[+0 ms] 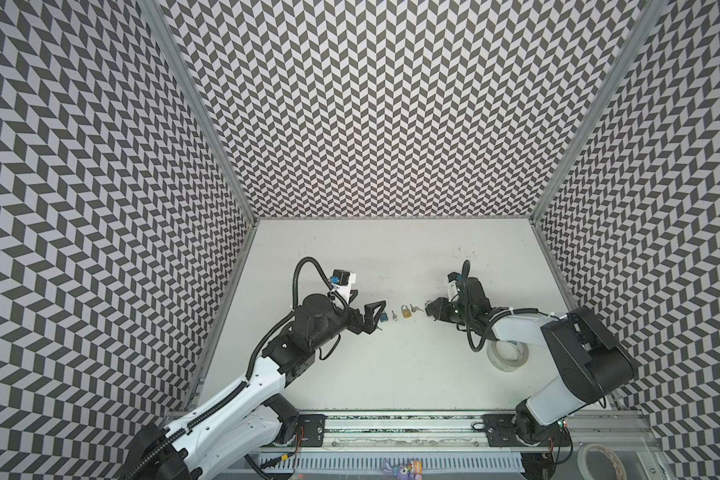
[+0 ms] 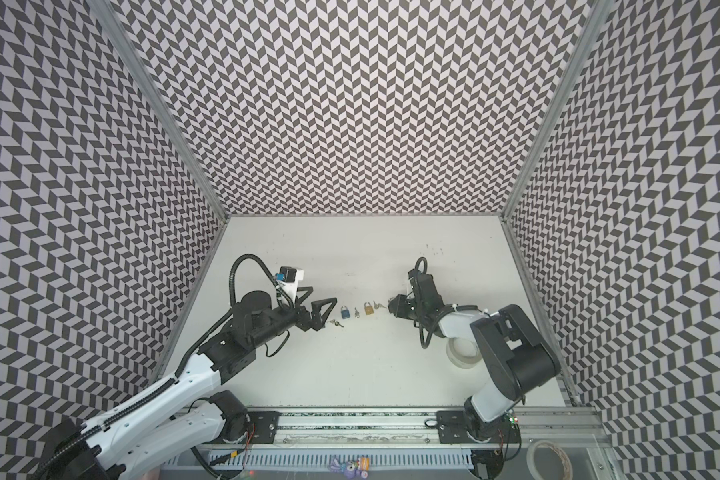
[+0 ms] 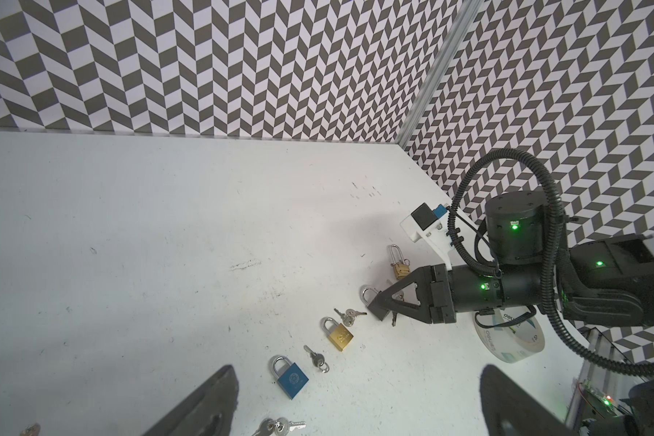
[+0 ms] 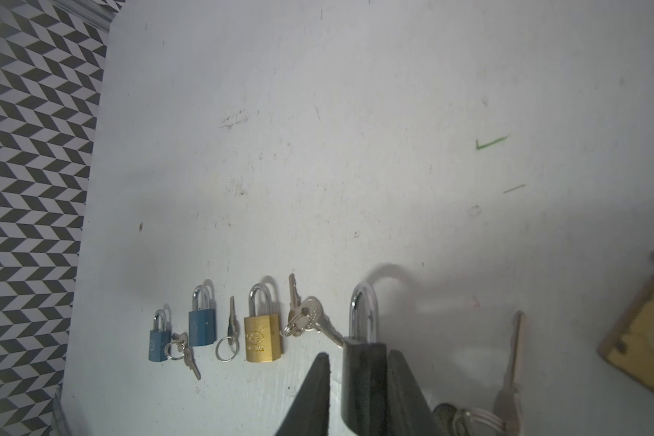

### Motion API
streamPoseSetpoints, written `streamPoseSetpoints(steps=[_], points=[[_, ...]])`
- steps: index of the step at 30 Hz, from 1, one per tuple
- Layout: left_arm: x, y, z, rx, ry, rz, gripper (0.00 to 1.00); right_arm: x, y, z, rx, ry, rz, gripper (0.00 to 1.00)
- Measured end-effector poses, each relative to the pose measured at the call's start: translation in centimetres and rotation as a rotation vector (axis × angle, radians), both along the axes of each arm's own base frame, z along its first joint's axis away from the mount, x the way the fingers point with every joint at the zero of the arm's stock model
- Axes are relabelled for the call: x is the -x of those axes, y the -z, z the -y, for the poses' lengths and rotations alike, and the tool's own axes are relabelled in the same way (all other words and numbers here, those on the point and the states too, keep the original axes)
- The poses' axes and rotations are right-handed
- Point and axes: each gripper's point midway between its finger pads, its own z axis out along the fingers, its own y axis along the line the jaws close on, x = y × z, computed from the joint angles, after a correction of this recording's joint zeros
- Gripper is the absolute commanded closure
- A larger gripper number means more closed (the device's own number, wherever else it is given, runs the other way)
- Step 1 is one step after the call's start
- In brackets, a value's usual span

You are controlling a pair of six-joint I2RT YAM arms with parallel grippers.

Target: Lock with the key

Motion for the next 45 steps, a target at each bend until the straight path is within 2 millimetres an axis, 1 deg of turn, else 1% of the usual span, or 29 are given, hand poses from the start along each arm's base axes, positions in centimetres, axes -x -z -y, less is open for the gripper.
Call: streamPoseSetpoints(steps=[3,6,11,13,14,16,17,19,22,25,26,27,28,30,31,33,35,38,40,42,44,45], points=[[0.0,0.0,0.0,0.000,0.001,-0.002,0.00,-0.1,0.2,0.2,0.008,0.008,0.002,0.72],[0.0,0.1,0.1,-0.002,0.002,-0.004,0.00,-0.2,0.4,0.3,0.019,0.012,0.001,0.75],[0.0,0.1,0.1,-0.001,0.004,-0.004,0.00,-0.3,0.5,0.6,0.036,0.025,0.007,0.76],[0.0,0.1,0.1,0.001,0.002,-0.006,0.00,-0.3,0.5,0.8,0.045,0.026,0.010,0.74],[0.0,0.1,0.0,0.003,-0.001,-0.008,0.00,-0.4,0.4,0.9,0.052,0.025,0.016,0.71],[-0.3,0.0,-0.3,0.010,-0.014,-0.008,0.00,-0.4,-0.6,1.0,0.059,0.024,0.043,0.66],[-0.4,-0.2,-0.6,0.014,-0.025,-0.006,0.00,-0.5,-1.7,1.1,0.059,0.025,0.073,0.61],[-0.8,-0.7,-1.5,0.031,-0.056,0.004,0.00,-0.8,-4.5,1.4,0.056,0.030,0.153,0.50],[-1.2,-2.2,-2.9,0.056,-0.121,0.047,0.00,-1.1,-9.6,2.3,0.050,0.063,0.296,0.31],[-1.4,-3.7,-4.2,0.075,-0.190,0.097,0.00,-1.1,-13.9,3.9,0.056,0.137,0.418,0.17],[-1.6,-4.1,-4.8,0.078,-0.223,0.115,0.00,-1.1,-15.1,4.8,0.066,0.174,0.459,0.10],[-1.8,-4.4,-5.4,0.080,-0.256,0.135,0.00,-1.0,-16.1,5.7,0.075,0.215,0.497,0.08],[-2.0,-4.5,-6.0,0.080,-0.289,0.151,0.00,-0.8,-16.8,6.5,0.085,0.252,0.526,0.08],[-2.5,-4.3,-7.5,0.070,-0.374,0.183,0.00,-0.6,-17.7,8.2,0.107,0.326,0.584,0.07],[-2.6,-3.9,-8.3,0.055,-0.416,0.205,0.00,-0.5,-17.8,9.0,0.126,0.356,0.609,0.04],[-2.9,-2.6,-9.9,0.006,-0.492,0.242,0.00,-0.4,-17.6,10.4,0.181,0.408,0.643,0.04],[-3.2,-1.1,-11.5,-0.061,-0.557,0.276,0.00,-0.6,-17.3,11.9,0.247,0.465,0.670,0.00],[-3.7,0.5,-14.0,-0.152,-0.640,0.321,0.00,-1.3,-17.8,14.4,0.343,0.549,0.717,0.00],[-4.0,1.0,-15.6,-0.193,-0.692,0.344,0.00,-2.0,-17.9,15.8,0.399,0.594,0.737,0.00],[-4.4,1.4,-17.0,-0.217,-0.736,0.362,0.00,-2.7,-17.4,17.1,0.460,0.624,0.735,0.00],[-4.6,1.9,-18.1,-0.249,-0.767,0.374,0.00,-3.1,-16.1,18.1,0.528,0.634,0.707,0.00],[-4.6,2.2,-18.3,-0.263,-0.774,0.378,0.00,-3.2,-15.4,18.6,0.559,0.633,0.692,0.00]])
